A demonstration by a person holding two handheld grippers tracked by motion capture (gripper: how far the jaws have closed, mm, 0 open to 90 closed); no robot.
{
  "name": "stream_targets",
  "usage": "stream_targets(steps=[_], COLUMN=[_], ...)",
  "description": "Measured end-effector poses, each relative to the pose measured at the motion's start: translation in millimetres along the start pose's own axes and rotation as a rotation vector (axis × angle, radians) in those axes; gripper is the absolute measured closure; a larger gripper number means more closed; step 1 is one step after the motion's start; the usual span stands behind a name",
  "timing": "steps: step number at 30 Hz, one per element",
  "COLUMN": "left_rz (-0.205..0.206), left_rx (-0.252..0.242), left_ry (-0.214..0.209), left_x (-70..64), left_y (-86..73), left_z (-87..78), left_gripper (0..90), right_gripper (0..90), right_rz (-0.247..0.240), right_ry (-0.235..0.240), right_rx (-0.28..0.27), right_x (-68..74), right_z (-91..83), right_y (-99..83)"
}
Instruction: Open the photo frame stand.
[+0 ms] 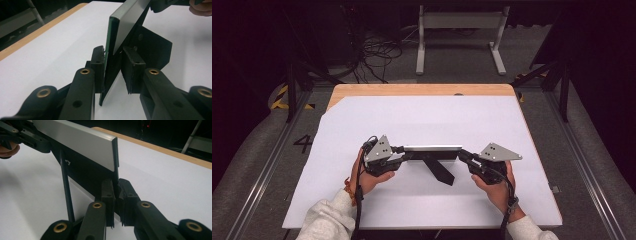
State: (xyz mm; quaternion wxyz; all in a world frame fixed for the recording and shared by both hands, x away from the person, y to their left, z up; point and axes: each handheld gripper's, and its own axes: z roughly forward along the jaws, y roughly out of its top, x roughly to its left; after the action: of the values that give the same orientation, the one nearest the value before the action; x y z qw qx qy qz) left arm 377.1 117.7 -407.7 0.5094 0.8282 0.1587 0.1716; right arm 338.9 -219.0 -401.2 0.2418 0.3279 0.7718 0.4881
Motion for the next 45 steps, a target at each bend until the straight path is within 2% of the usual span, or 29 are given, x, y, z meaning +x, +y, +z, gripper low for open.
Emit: stream_targets(steps=[29,45], left_rz=[0.030,0.023], left_rx=[0.011,0.006], left_ry=[-0.018,-0.029], left_x=[-13.4,-15.7], left_y=[-0.8,-2.1], left_z=[-6.9,-8.0], left_gripper=[78.3,77.4], right_gripper=[83.6,83.8], right_rz=[0.011,0.014], right_ry=[-0.025,-0.023], right_rx=[0.008,0.012], right_x=[-5.3,-5.7], right_z=[11.6,13.5], right_y=[2.5,2.0])
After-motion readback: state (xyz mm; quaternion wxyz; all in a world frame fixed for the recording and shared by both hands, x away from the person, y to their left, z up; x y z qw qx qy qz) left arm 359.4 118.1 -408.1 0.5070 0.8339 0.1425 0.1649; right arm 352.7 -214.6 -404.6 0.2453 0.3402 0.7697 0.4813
